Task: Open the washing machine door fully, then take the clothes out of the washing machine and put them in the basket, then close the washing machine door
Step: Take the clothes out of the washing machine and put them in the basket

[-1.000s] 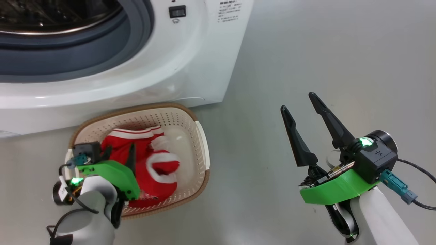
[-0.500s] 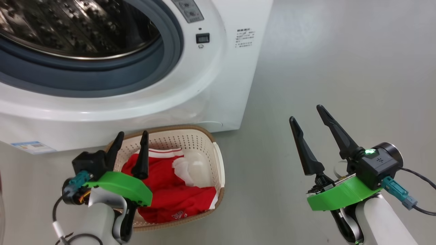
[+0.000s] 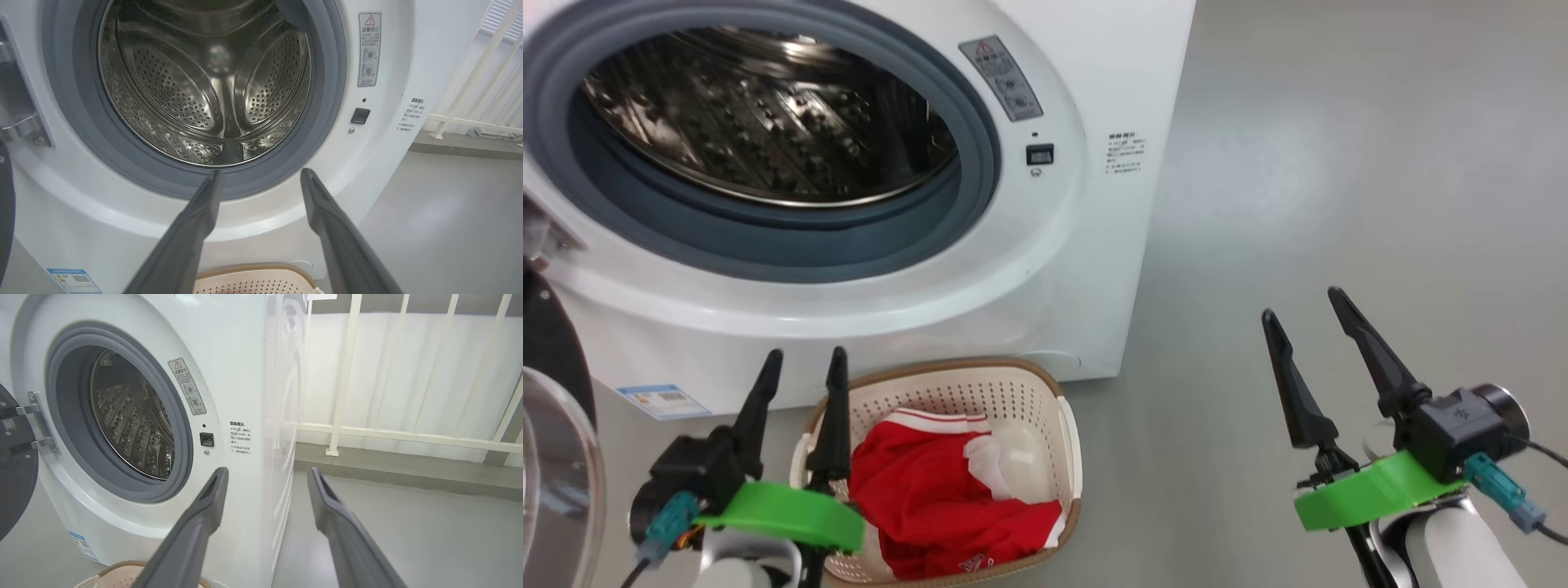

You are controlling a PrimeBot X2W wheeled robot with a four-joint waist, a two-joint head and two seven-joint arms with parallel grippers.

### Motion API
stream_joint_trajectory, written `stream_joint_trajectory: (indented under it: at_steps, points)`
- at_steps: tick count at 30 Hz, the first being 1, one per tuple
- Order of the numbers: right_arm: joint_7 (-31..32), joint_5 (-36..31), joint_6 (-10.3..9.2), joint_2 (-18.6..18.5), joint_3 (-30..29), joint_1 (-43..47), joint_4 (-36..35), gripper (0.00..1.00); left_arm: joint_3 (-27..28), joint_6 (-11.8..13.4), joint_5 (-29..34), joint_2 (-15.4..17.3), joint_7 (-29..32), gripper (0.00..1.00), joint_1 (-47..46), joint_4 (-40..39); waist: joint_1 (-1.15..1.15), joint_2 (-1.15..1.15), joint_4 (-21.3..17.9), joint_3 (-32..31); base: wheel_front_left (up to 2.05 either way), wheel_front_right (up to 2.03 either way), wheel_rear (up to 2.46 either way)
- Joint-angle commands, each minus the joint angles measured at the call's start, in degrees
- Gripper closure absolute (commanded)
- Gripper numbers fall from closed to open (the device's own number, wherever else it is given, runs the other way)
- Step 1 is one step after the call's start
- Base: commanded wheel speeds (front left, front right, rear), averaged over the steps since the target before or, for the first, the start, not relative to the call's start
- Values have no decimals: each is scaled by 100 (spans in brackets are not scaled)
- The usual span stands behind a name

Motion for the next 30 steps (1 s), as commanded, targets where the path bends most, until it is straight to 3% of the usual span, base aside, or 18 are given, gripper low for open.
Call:
stream_joint_trajectory:
  at_steps: [1, 12, 30]
  points:
    - [-37, -78, 36, -37, 106, 47, -128, 0, 226, -2, 99, 103, -67, 0, 63, -215, 0, 0, 79, -236, 0, 0, 0]
    - [-37, -266, 36, 56, -145, 546, -136, 0, 550, -106, 159, 152, -67, 0, 838, -977, 0, 0, 58, -788, 0, 0, 0]
    - [-37, -236, 36, 106, -497, 950, -422, 0, 612, 80, 170, 241, 218, 0, 1608, -1465, 0, 0, -59, -1008, 0, 0, 0]
